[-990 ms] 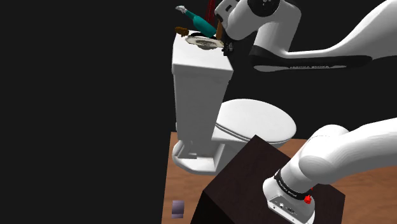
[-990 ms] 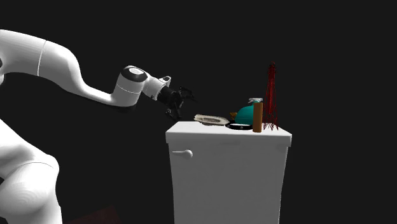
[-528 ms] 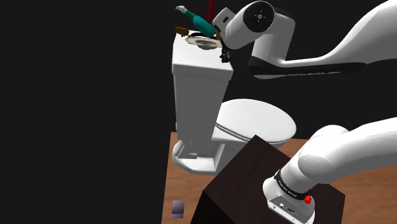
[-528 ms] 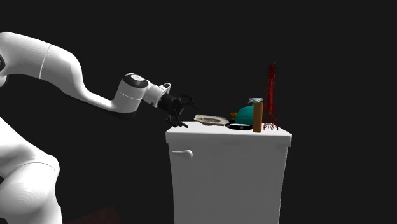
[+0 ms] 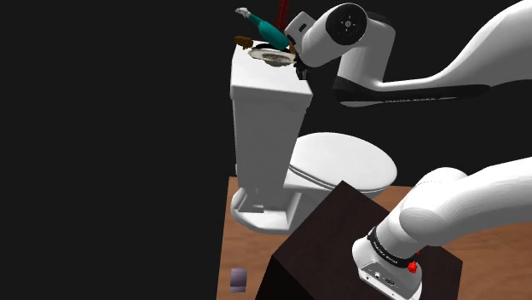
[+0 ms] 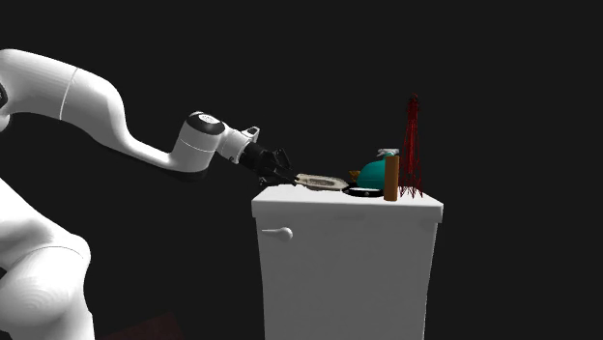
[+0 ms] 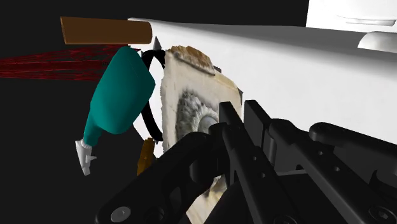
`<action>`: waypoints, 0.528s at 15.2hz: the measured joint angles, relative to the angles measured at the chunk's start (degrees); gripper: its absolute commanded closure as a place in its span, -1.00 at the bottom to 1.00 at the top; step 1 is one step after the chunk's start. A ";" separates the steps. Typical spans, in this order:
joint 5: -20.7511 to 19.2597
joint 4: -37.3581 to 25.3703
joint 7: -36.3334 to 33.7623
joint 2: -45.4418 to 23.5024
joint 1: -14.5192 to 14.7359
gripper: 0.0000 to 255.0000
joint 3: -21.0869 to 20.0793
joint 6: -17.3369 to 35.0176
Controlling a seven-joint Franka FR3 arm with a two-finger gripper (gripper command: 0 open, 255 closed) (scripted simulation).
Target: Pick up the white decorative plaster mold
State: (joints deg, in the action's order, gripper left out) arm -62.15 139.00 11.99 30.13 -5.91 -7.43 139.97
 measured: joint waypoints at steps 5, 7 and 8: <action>0.76 -0.77 0.96 0.01 0.27 1.00 0.08 -0.57; 1.74 -1.50 2.24 0.34 0.64 1.00 0.25 -1.27; 2.29 -2.22 3.06 0.28 0.81 1.00 0.40 -1.66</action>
State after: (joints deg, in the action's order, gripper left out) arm -59.86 136.78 15.05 30.41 -5.10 -7.04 138.31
